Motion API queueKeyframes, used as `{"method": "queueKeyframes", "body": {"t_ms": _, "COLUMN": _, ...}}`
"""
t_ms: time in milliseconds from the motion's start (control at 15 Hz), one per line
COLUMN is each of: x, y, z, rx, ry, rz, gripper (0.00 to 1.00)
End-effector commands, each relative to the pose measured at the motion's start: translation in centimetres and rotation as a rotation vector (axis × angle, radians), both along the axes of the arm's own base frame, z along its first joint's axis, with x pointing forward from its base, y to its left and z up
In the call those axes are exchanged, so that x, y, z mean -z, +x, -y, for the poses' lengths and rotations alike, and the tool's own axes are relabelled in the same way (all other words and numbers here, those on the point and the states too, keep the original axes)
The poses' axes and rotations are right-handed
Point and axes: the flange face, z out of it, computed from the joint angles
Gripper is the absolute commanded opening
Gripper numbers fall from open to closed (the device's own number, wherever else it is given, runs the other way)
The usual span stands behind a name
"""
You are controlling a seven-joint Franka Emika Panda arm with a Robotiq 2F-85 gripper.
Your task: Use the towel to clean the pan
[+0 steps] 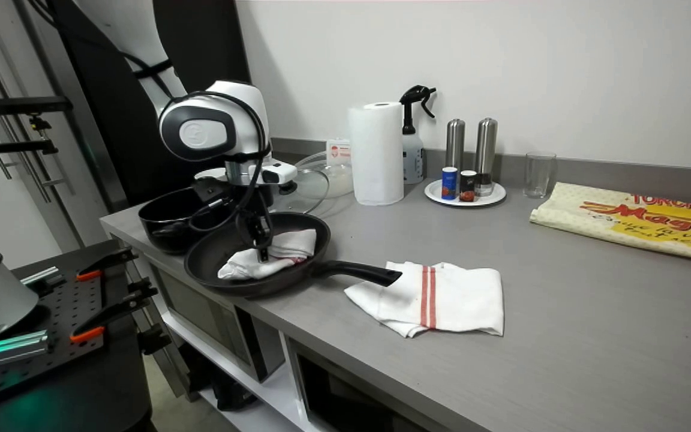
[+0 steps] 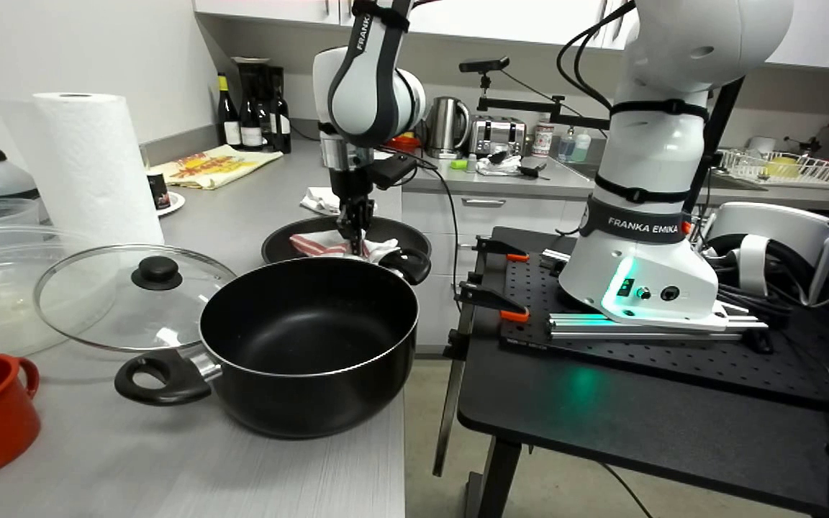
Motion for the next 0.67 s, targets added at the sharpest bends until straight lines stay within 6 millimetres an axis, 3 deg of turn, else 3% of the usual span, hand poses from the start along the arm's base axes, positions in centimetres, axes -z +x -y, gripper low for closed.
{"method": "queueKeyframes", "body": {"t_ms": 0, "x": 0.2, "y": -0.2, "z": -3.4, "rx": -0.075, "ry": 0.000, "rz": -0.016, "gripper": 0.03}}
{"method": "queueKeyframes", "body": {"t_ms": 333, "x": 1.0, "y": -1.1, "z": -8.2, "rx": -0.213, "ry": -0.009, "rz": -0.038, "gripper": 0.03}}
{"method": "queueKeyframes", "body": {"t_ms": 600, "x": 1.4, "y": -1.7, "z": -10.7, "rx": -0.293, "ry": -0.032, "rz": -0.048, "gripper": 0.03}}
